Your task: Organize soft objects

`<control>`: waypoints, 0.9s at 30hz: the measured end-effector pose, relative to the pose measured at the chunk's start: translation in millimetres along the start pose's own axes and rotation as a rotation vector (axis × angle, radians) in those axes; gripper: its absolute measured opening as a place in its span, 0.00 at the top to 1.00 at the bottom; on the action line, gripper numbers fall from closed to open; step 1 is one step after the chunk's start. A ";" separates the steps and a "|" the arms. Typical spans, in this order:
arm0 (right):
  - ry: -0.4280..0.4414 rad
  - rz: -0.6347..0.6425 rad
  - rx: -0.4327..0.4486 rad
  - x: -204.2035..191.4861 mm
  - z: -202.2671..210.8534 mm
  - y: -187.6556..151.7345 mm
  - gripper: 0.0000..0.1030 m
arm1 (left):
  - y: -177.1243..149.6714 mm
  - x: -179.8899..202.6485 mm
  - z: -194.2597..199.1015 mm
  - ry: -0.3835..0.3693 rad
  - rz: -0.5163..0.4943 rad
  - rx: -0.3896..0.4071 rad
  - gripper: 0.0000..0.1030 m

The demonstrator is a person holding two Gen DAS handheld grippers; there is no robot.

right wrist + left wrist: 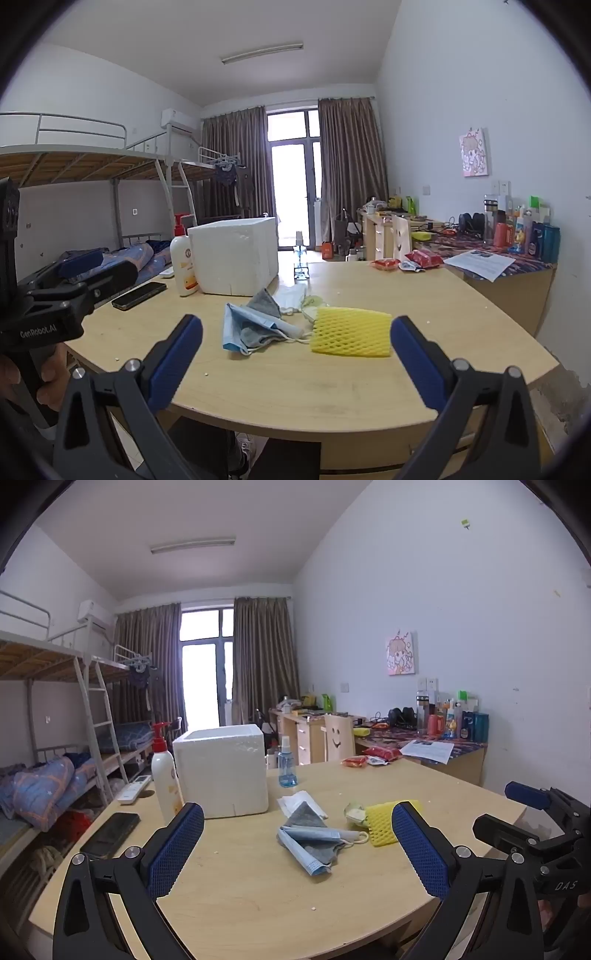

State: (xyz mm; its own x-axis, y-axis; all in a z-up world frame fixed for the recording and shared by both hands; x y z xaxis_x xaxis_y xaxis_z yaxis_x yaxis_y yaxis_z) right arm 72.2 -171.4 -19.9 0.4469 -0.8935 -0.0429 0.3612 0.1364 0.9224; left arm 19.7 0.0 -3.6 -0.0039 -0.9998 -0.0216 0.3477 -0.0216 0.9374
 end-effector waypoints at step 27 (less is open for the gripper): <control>0.005 -0.009 0.011 5.3 3.2 3.9 0.00 | -0.8 0.6 5.6 0.007 -0.023 0.024 0.01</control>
Point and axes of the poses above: each gripper's, at about its wrist camera, not at the fingertips, and z roughly against the way its jaws point, x to its right, y to its top, the point moved 2 cm from there along -z, roughly the way its jaws point, and after that the axes turned 10 degrees about -x, right-handed, at the moved point
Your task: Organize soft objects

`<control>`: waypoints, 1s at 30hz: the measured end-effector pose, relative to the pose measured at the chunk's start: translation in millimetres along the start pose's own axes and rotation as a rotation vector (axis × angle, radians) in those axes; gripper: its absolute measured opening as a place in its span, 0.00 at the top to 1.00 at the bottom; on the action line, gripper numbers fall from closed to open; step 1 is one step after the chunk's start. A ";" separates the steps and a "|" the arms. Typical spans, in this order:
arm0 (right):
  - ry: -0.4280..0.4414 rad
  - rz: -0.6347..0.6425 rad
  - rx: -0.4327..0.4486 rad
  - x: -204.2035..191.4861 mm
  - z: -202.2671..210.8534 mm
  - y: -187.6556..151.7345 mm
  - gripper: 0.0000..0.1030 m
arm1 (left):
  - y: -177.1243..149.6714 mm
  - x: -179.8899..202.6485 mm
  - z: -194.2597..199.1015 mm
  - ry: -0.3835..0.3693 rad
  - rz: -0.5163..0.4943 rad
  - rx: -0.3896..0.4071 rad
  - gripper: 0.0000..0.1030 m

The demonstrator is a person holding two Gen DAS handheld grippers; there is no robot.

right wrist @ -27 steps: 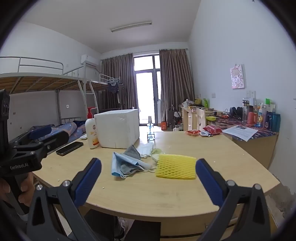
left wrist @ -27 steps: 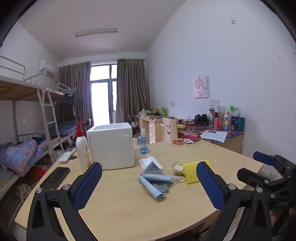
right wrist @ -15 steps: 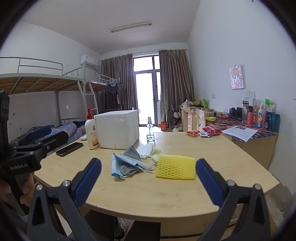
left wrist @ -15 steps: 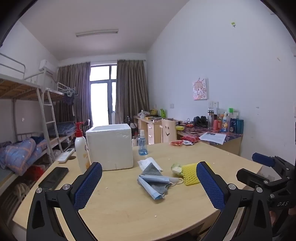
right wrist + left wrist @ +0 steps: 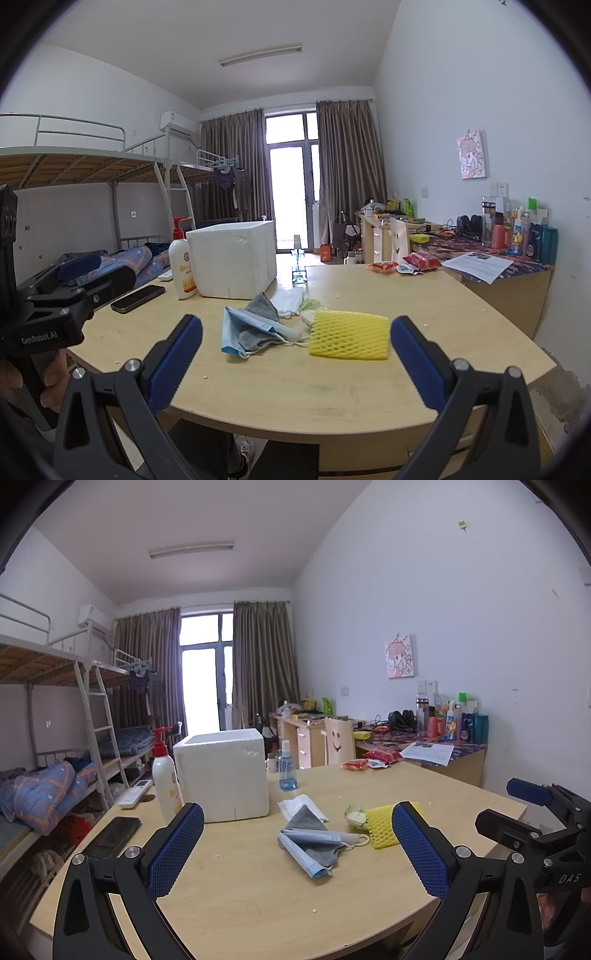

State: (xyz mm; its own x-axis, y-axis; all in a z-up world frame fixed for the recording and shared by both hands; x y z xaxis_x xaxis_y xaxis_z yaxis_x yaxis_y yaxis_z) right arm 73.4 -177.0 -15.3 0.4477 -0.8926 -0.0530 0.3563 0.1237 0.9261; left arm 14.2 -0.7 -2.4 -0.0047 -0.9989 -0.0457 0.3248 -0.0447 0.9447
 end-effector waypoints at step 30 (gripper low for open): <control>-0.005 0.002 0.003 -5.6 1.9 -4.7 0.00 | -2.3 -1.6 -5.1 0.012 -0.014 -0.011 0.01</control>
Point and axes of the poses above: each gripper's, at about its wrist camera, not at the fingertips, and z roughly against the way its jaws point, x to its right, y to its top, the point moved 2 cm from there along -z, roughly the way its jaws point, and after that the axes turned 10 degrees about -x, right-handed, at the moved point
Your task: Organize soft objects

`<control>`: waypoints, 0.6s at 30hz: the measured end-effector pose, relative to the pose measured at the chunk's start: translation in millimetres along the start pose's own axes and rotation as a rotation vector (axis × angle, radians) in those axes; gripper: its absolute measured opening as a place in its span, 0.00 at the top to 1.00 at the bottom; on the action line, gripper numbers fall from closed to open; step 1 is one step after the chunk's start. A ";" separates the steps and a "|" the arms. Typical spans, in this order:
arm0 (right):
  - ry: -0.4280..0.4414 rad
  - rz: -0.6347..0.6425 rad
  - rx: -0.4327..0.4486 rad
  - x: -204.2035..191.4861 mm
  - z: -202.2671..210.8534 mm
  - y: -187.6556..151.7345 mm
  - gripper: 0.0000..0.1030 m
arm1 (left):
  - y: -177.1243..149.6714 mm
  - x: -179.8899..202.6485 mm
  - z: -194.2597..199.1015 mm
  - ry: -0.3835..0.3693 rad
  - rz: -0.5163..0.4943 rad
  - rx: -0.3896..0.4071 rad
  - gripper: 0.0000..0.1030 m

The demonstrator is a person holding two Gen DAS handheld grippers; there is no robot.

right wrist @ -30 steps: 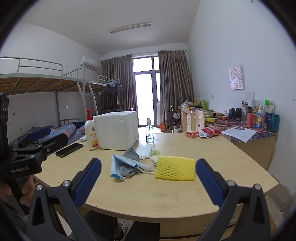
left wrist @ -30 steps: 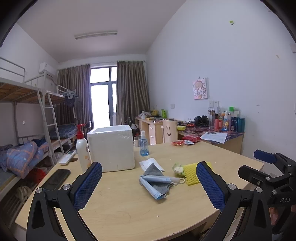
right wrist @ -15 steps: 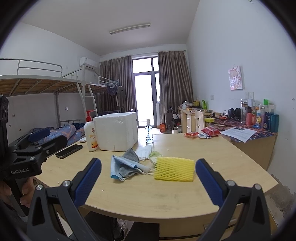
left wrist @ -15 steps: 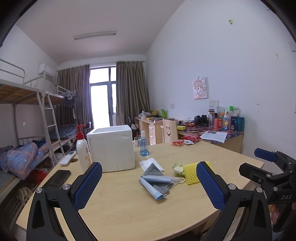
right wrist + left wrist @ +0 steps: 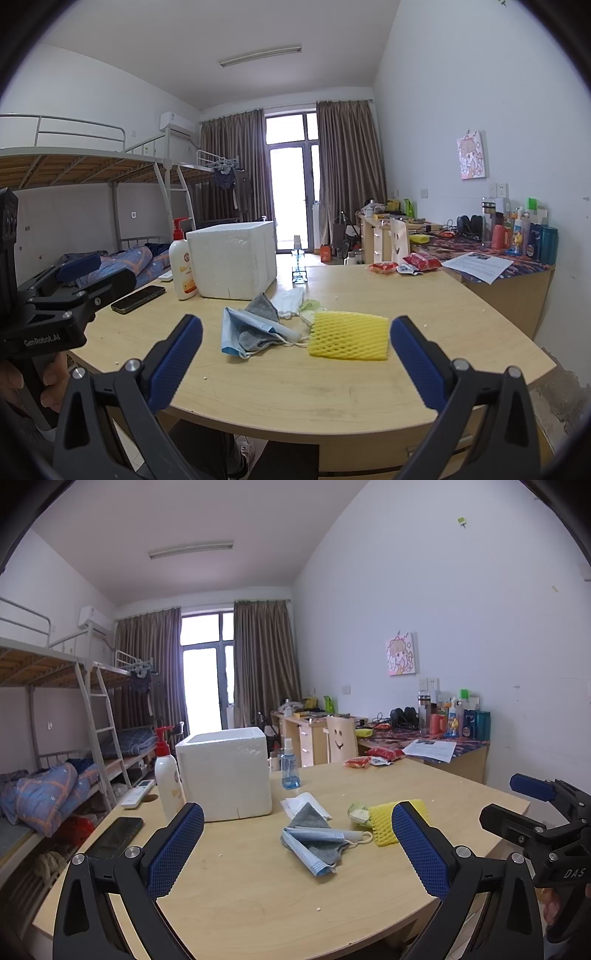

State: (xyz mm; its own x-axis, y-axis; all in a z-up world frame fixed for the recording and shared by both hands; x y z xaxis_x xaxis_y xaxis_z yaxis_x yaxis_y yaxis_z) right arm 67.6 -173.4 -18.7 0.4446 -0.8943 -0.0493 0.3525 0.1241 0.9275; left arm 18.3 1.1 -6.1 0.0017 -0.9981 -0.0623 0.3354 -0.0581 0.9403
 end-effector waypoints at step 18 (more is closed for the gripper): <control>-0.003 -0.005 -0.005 -1.6 -3.1 -0.7 0.00 | 0.2 -3.0 1.6 0.008 -0.001 0.004 0.01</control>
Point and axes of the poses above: each gripper's, at about its wrist camera, not at the fingertips, and z roughly against the way its jaws point, x to its right, y to its top, the point moved 2 cm from there along -z, roughly the way its jaws point, and after that the axes turned 10 degrees about -x, right-handed, at the moved point
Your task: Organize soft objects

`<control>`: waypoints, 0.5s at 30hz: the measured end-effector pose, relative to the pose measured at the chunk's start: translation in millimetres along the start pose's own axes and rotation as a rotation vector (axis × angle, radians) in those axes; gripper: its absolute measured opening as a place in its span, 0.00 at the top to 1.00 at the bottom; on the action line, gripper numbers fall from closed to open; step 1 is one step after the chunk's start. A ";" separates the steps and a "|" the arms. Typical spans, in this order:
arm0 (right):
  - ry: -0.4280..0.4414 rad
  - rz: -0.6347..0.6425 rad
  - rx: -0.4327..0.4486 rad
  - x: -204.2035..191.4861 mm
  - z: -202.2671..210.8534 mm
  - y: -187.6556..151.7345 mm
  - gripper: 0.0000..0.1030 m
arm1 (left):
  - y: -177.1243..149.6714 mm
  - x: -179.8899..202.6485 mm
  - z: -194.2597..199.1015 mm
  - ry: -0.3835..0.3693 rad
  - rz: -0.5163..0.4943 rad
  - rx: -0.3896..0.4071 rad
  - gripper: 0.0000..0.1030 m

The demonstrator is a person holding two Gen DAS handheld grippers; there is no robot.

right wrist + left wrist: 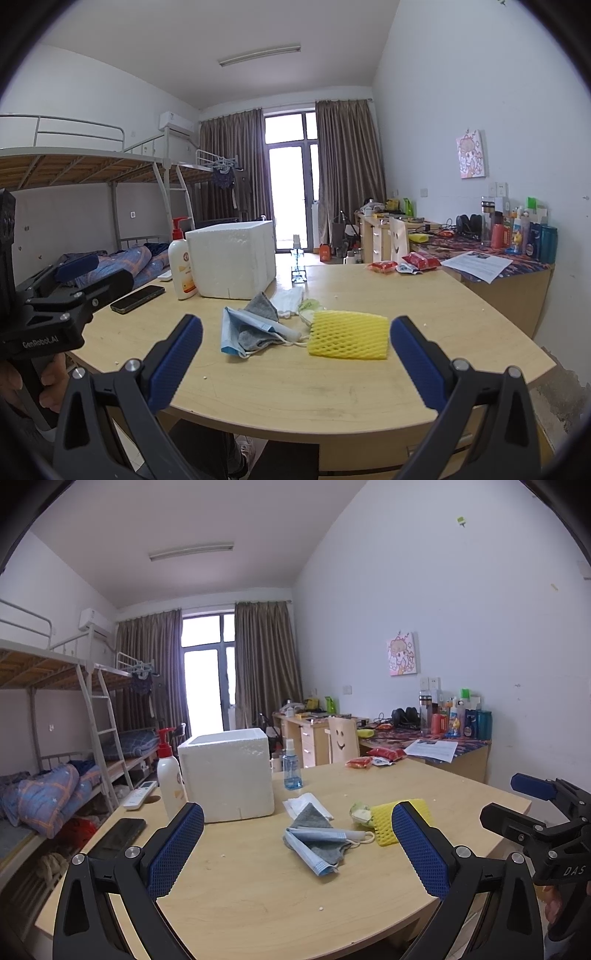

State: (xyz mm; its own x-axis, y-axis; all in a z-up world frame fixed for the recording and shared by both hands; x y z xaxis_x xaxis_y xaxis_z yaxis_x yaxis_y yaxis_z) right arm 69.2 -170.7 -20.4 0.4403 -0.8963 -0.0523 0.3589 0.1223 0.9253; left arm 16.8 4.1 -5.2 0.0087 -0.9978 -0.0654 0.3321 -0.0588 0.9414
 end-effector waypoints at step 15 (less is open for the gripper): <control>0.006 -0.008 -0.006 2.9 -4.2 -0.3 0.00 | -0.8 -3.3 -10.2 -0.003 0.018 -0.029 0.01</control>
State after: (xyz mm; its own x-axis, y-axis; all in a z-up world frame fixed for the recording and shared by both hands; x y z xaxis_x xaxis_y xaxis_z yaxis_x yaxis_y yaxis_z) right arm 73.8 -171.6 -22.4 0.4423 -0.8947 -0.0616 0.3671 0.1179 0.9227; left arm 26.1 7.7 -9.1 0.0124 -0.9988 -0.0480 0.3587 -0.0404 0.9326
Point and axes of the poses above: each gripper's, at about its wrist camera, not at the fingertips, and z roughly against the way its jaws point, x to its right, y to its top, the point moved 2 cm from there along -z, roughly the way its jaws point, and after that the axes turned 10 degrees about -x, right-handed, at the moved point
